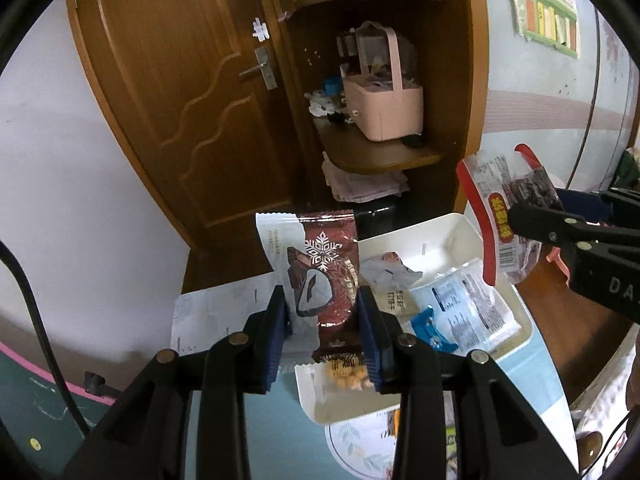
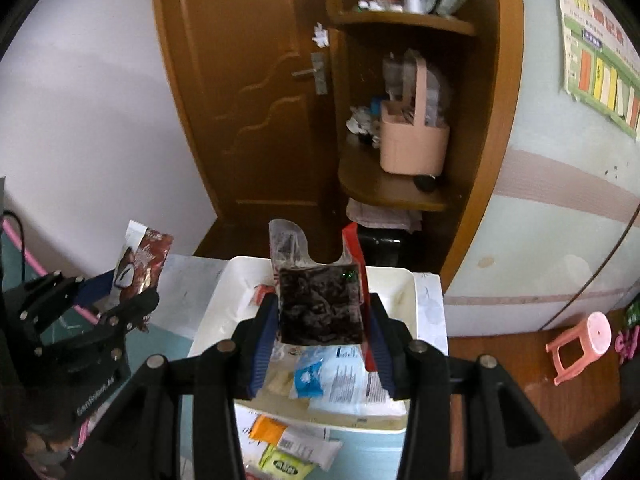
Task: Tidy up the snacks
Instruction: 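Carry both packs into the white tray and open both tools, then move both tools back over the remaining snacks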
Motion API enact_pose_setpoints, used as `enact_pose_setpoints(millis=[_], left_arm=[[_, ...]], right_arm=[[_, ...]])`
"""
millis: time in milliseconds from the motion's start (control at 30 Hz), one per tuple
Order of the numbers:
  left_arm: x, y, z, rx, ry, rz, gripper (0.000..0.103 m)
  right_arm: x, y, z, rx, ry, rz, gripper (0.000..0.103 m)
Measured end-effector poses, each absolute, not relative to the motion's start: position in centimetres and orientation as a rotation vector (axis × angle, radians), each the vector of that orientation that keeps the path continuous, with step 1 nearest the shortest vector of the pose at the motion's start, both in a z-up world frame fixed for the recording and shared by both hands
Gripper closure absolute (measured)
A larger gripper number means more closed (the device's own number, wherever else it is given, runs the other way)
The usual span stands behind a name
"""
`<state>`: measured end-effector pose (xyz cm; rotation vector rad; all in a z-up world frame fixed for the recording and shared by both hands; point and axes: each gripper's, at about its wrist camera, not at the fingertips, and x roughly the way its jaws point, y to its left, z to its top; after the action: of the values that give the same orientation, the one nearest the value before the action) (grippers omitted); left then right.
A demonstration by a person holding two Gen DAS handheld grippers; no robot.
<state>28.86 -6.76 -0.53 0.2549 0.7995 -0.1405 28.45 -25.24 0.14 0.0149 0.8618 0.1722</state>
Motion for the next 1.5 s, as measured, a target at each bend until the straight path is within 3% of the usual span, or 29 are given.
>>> enact_pose_setpoints(millis=[67, 133, 167, 200, 733, 1500], left_arm=[[30.1, -6.8, -1.2, 0.245, 0.814, -0.136, 0.069], [31.3, -6.9, -2.0, 0.235, 0.851, -0.14, 0.046], [31.8, -6.9, -2.4, 0.235, 0.866, -0.13, 0.02], [32.2, -6.8, -2.7, 0.235, 0.863, -0.111, 0.009], [31.5, -5.2, -2.4, 0.198, 0.852, -0.115, 0.009], [21.8, -5.1, 1.9, 0.171, 0.779, -0.27, 0.009]], right_arm=[[30.0, -25.2, -0.7, 0.005, 0.881, 0.158, 0.056], [31.5, -25.2, -1.7, -0.001, 0.907, 0.139, 0.055], [32.0, -25.2, -2.1, 0.001, 0.921, 0.128, 0.055], [32.4, -25.3, -2.4, 0.01, 0.933, 0.124, 0.055], [31.5, -25.3, -2.7, 0.055, 0.96, 0.127, 0.051], [20.5, -23.9, 1.3, 0.071, 0.879, 0.126, 0.048]])
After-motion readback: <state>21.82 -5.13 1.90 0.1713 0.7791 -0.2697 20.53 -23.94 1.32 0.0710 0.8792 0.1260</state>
